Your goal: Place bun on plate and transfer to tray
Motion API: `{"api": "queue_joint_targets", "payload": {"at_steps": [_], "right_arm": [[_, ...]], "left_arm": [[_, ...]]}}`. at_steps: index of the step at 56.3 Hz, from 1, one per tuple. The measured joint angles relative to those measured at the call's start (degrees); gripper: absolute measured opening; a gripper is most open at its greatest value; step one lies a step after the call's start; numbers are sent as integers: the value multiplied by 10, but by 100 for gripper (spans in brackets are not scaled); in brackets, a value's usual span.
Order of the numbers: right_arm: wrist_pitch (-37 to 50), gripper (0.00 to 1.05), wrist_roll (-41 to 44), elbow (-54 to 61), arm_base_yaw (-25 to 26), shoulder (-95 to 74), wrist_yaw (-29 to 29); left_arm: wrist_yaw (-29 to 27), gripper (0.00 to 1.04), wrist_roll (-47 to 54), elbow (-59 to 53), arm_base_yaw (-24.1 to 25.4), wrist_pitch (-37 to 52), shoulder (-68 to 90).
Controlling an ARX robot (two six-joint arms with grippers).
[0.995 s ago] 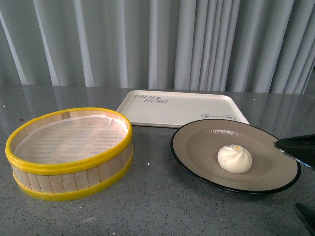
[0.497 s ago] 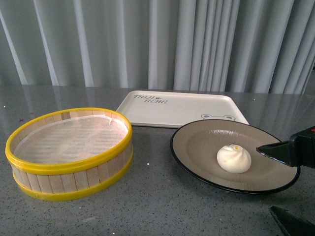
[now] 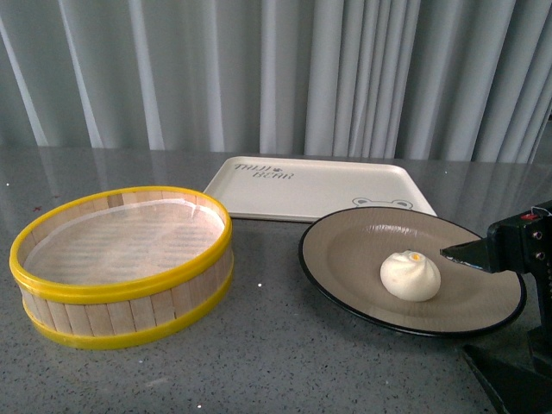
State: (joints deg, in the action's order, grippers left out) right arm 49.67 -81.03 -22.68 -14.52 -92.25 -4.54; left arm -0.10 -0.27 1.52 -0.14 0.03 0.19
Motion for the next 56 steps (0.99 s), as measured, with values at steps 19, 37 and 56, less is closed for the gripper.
{"api": "queue_joint_targets", "payload": {"at_steps": [19, 37, 56], "right_arm": [[16, 96, 0, -19, 16, -34, -12], [49, 74, -11, -21, 40, -73, -40], [68, 20, -22, -21, 62, -85, -68]], "left_arm": [[0, 98, 0, 0, 0, 0, 0], [0, 98, 0, 0, 0, 0, 0], [0, 98, 0, 0, 0, 0, 0]]}}
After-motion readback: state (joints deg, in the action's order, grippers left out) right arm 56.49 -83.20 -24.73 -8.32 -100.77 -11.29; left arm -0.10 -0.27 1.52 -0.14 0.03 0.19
